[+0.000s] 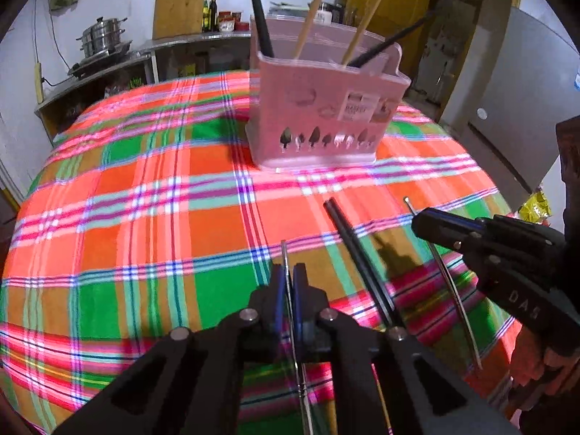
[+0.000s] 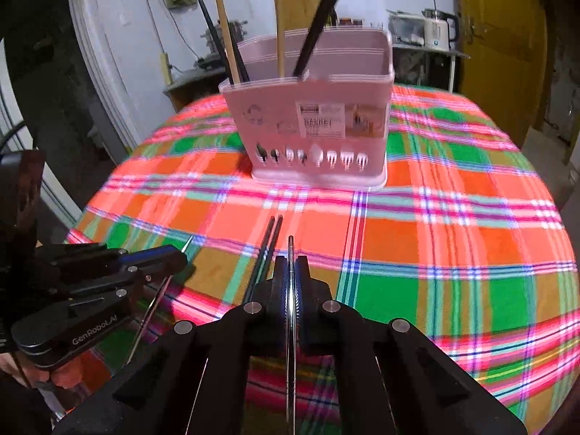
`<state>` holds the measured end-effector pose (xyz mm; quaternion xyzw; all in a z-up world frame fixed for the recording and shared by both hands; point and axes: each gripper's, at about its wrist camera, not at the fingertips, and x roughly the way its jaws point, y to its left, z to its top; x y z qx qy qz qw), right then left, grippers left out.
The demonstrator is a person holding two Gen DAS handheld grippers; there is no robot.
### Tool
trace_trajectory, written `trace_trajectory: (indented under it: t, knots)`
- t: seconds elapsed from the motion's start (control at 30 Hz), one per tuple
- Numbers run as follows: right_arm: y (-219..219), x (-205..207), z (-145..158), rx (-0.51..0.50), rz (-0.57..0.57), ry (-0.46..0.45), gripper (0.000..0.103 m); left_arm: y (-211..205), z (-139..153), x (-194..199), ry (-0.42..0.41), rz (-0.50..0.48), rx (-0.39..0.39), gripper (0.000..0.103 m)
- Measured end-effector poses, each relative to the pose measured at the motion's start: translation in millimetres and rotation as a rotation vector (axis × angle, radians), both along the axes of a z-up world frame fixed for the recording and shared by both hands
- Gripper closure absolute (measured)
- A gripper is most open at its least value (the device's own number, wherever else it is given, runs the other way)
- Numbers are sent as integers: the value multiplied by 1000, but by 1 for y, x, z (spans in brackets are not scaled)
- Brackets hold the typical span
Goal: Organize utensils
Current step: 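Lower the right tool onto black chopsticks and close while the left tool grasps one, then raise both held black chopsticks upright and lower them into the pink basket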
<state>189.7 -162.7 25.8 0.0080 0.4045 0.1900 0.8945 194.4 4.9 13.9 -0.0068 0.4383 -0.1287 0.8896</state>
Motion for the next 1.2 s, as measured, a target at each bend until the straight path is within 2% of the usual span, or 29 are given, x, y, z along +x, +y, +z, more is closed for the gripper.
trace_trajectory:
  t: [0.43, 0.57, 0.9, 1.2]
  knots:
    - [-15, -19, 69, 58, -22, -184, 99, 9, 84, -15, -184, -9, -42, 98]
    - [-20, -27, 85, 70, -24, -227, 99, 7, 101, -23, -229, -19, -61, 98]
    - [-22, -41, 89, 66, -21, -241, 99, 9, 104, -36, -239, -28, -70, 98]
    - [-25, -46, 89, 67, -26, -238, 99, 13, 106, -51, -228, -33, -48, 98]
